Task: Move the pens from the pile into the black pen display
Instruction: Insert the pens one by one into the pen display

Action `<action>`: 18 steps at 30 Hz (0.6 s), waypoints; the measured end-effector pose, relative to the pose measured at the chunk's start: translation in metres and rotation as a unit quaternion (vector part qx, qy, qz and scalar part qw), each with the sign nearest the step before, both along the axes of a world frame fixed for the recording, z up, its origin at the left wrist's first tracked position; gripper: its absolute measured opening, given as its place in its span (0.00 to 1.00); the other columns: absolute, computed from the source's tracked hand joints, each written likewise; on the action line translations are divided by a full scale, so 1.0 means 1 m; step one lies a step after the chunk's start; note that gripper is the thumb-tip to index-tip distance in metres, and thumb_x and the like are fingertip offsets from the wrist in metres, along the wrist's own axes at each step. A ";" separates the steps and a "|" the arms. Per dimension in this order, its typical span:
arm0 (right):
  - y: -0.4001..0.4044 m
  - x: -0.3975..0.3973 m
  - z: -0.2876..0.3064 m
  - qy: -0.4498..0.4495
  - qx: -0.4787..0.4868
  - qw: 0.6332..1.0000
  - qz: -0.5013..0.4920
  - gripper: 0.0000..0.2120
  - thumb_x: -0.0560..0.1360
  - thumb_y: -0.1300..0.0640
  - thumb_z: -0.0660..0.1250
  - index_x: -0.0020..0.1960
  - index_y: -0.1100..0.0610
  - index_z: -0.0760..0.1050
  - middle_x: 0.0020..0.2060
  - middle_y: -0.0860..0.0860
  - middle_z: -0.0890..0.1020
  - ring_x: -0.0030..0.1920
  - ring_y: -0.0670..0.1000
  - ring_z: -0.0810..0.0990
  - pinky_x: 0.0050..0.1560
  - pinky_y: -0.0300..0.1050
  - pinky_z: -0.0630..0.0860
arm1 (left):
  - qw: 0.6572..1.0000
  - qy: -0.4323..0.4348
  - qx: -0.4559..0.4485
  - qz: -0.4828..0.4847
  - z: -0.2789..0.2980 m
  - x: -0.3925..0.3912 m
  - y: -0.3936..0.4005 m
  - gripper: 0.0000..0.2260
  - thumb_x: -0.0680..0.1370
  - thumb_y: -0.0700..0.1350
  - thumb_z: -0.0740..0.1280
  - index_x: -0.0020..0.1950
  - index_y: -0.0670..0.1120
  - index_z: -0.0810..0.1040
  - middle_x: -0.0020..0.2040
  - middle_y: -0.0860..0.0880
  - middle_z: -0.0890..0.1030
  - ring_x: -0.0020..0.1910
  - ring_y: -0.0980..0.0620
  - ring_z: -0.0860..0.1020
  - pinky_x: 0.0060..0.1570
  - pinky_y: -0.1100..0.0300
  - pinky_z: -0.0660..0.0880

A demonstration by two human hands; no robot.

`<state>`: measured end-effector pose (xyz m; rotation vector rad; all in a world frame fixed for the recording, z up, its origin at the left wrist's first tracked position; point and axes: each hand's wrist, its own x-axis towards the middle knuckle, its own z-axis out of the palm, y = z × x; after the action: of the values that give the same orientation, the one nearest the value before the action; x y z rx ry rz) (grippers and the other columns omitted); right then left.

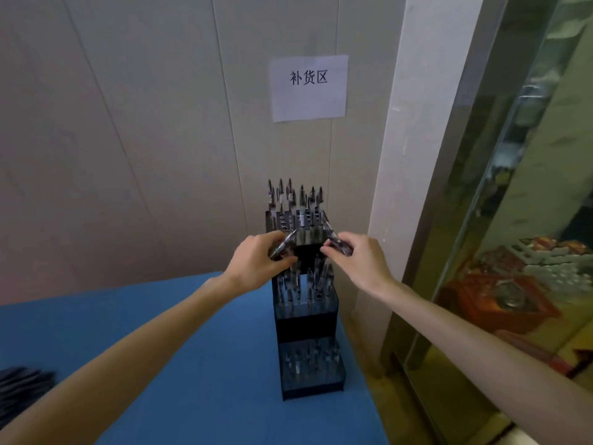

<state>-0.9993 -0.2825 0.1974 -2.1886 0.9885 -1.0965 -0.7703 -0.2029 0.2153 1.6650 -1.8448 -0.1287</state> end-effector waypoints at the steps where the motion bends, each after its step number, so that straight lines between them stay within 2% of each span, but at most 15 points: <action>1: 0.000 -0.001 -0.003 0.002 0.000 1.000 0.015 0.07 0.77 0.49 0.72 0.47 0.53 0.83 0.29 0.49 0.78 0.28 0.46 0.70 0.30 0.36 0.64 | 1.000 -0.003 -0.002 -0.002 -0.004 0.001 -0.001 0.13 0.77 0.52 0.74 0.41 0.60 0.71 0.34 0.57 0.77 0.30 0.58 0.73 0.29 0.68 0.63; 4: 0.001 -0.004 -0.012 0.021 -0.004 0.998 0.054 0.04 0.77 0.52 0.73 0.46 0.52 0.82 0.30 0.48 0.80 0.29 0.50 0.74 0.31 0.42 0.71 | 1.000 -0.018 0.010 -0.002 -0.019 0.003 -0.004 0.12 0.77 0.53 0.74 0.42 0.58 0.71 0.33 0.56 0.76 0.29 0.56 0.72 0.29 0.61 0.65; 7: -0.005 -0.002 -0.016 0.023 -0.007 0.997 0.069 0.05 0.76 0.52 0.73 0.48 0.53 0.84 0.30 0.48 0.80 0.29 0.50 0.74 0.31 0.43 0.71 | 1.000 -0.010 0.026 -0.010 -0.029 0.003 -0.007 0.09 0.77 0.54 0.73 0.47 0.54 0.75 0.36 0.54 0.80 0.32 0.55 0.75 0.32 0.55 0.72; 11: -0.010 0.003 -0.024 0.095 -0.038 0.990 0.101 0.05 0.76 0.50 0.73 0.47 0.52 0.84 0.30 0.45 0.79 0.28 0.46 0.74 0.32 0.49 0.74 | 1.000 0.001 0.023 -0.016 -0.036 -0.004 -0.007 0.07 0.77 0.53 0.74 0.49 0.54 0.77 0.35 0.56 0.80 0.31 0.56 0.75 0.30 0.61 0.66; 15: -0.015 0.004 -0.030 0.097 -0.056 0.988 0.111 0.12 0.74 0.44 0.70 0.47 0.53 0.83 0.37 0.45 0.81 0.34 0.46 0.78 0.35 0.52 0.78 | 1.000 0.002 0.007 0.001 -0.039 -0.008 -0.007 0.08 0.77 0.53 0.74 0.49 0.55 0.77 0.35 0.58 0.80 0.31 0.56 0.76 0.29 0.63 0.66; 18: -0.022 0.000 -0.029 0.096 -0.053 0.988 0.107 0.16 0.74 0.41 0.68 0.46 0.54 0.83 0.38 0.46 0.81 0.34 0.46 0.77 0.36 0.54 0.78 | 1.000 0.014 -0.003 0.011 -0.038 -0.004 -0.007 0.09 0.77 0.53 0.74 0.48 0.53 0.77 0.34 0.56 0.79 0.30 0.55 0.74 0.29 0.63 0.64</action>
<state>-0.9988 -0.3041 0.1681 -2.4565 0.7657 -0.8700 -0.7744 -0.2103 0.1774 1.6706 -1.8033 -0.1351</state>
